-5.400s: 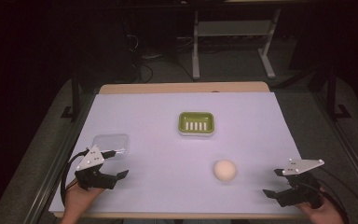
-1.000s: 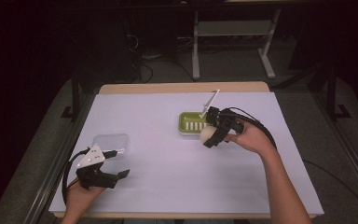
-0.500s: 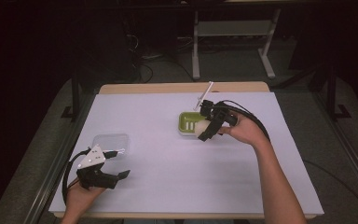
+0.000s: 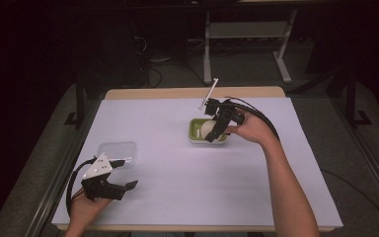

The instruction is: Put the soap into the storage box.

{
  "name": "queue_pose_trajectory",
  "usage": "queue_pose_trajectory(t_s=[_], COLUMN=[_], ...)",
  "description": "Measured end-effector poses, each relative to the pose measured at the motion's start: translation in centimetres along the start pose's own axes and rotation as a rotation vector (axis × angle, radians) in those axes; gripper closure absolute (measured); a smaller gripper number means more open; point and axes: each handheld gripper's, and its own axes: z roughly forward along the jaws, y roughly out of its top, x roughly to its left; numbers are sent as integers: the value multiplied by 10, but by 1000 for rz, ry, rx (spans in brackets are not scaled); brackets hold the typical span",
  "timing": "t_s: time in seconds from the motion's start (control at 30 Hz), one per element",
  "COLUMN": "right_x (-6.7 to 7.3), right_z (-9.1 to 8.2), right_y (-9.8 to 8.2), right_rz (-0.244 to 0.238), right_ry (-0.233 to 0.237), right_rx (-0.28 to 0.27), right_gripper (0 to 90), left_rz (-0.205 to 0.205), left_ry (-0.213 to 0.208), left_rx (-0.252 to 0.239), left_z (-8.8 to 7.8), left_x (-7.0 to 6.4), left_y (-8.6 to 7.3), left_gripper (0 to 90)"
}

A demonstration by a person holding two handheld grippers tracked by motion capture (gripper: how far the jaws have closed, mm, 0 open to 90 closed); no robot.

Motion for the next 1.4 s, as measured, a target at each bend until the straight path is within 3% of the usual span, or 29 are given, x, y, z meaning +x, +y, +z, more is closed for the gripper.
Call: queue_pose_trajectory(t_s=[0.23,0.7,1.4], right_x=[-9,-26,-44], right_z=[4,33,52], right_y=[8,11,10], right_rz=[9,62,123], right_ry=[-7,-24,-31], right_rx=[-22,50,59], right_gripper=[242,242,242], left_rz=[-15,-3,4], left_ry=[-6,-3,5], left_rx=[-2,9,6], left_z=[0,2,2], left_x=[1,0,-1], left_y=[0,0,1], left_gripper=[150,150,146])
